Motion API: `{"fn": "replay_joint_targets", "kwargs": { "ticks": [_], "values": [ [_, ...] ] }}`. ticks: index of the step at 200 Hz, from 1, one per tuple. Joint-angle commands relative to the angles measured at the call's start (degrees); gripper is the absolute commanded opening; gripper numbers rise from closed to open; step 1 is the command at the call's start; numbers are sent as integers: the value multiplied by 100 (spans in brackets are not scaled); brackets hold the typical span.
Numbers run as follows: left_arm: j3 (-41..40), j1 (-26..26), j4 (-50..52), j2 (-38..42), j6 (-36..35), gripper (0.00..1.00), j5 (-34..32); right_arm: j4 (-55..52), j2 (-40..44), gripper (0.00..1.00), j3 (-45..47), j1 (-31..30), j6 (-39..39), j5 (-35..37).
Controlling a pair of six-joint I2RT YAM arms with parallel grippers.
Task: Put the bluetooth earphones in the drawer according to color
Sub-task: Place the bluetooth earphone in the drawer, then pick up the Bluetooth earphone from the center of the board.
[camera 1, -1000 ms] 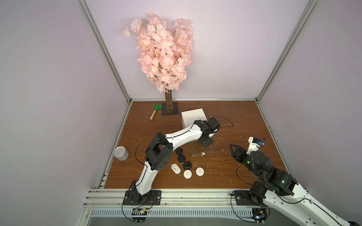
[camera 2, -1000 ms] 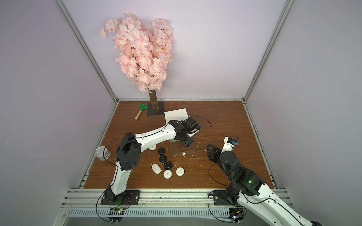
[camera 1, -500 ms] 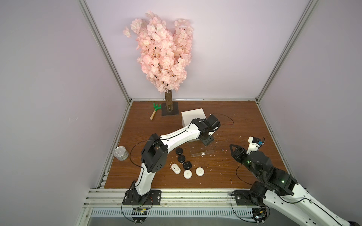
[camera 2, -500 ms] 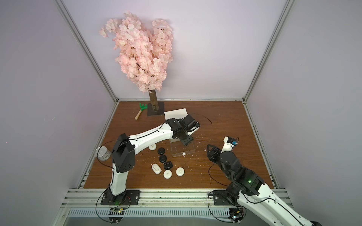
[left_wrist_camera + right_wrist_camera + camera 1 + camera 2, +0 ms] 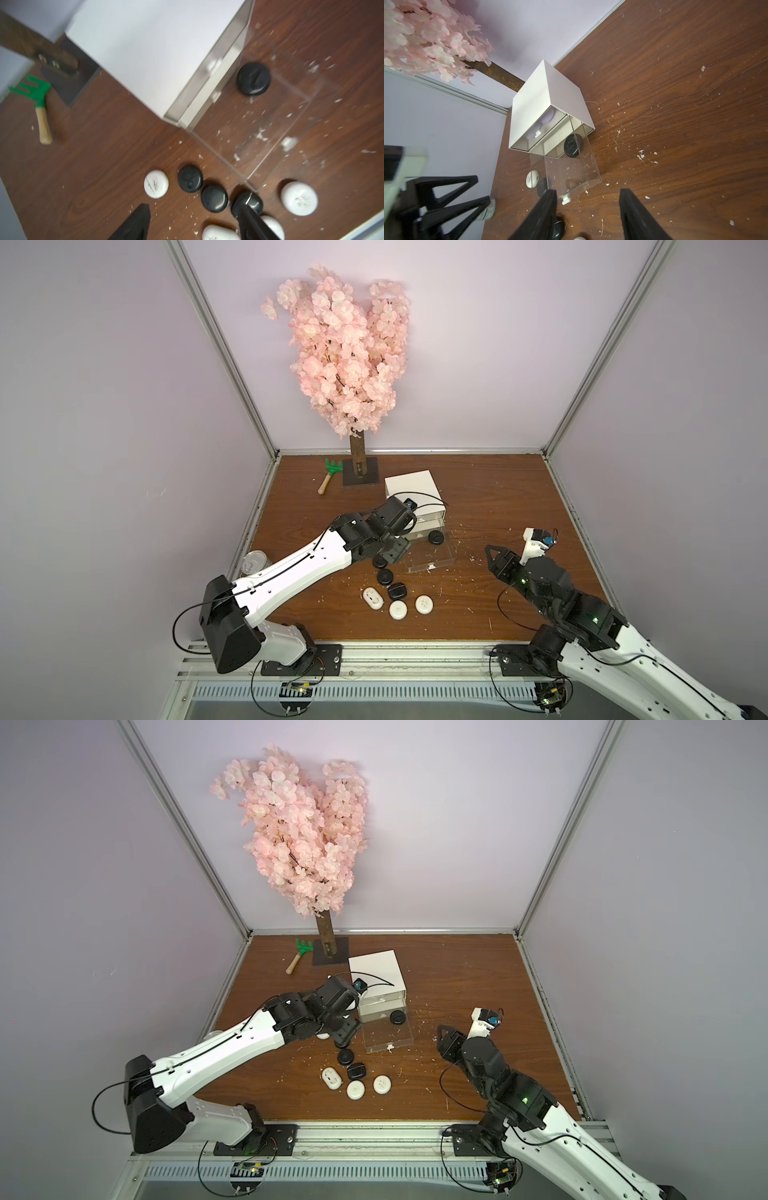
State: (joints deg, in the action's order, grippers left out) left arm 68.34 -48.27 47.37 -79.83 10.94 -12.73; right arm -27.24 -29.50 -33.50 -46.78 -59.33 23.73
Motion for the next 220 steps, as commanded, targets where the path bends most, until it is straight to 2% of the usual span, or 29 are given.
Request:
{"fn": "replay_joint_targets", "kwargs": {
  "ticks": [1,32,102,162,220],
  "values": [
    [-316,212,149,4,370,71,-84,140,-9,56,-189,19,89,12],
    [-559,380,16,-170,466,72,-75,185,119,56,-70,16,23,-26],
    [-1037,918,-952,-484,408,72,698,67,330,56,-34,18,0,26],
    [-1267,1004,-1508,-771,677,72,1060,-52,388,56,-78,18,44,77],
    [-1366,1021,-1575,-1103,979,72,967,-75,392,56,-79,20,78,113]
  ]
}}
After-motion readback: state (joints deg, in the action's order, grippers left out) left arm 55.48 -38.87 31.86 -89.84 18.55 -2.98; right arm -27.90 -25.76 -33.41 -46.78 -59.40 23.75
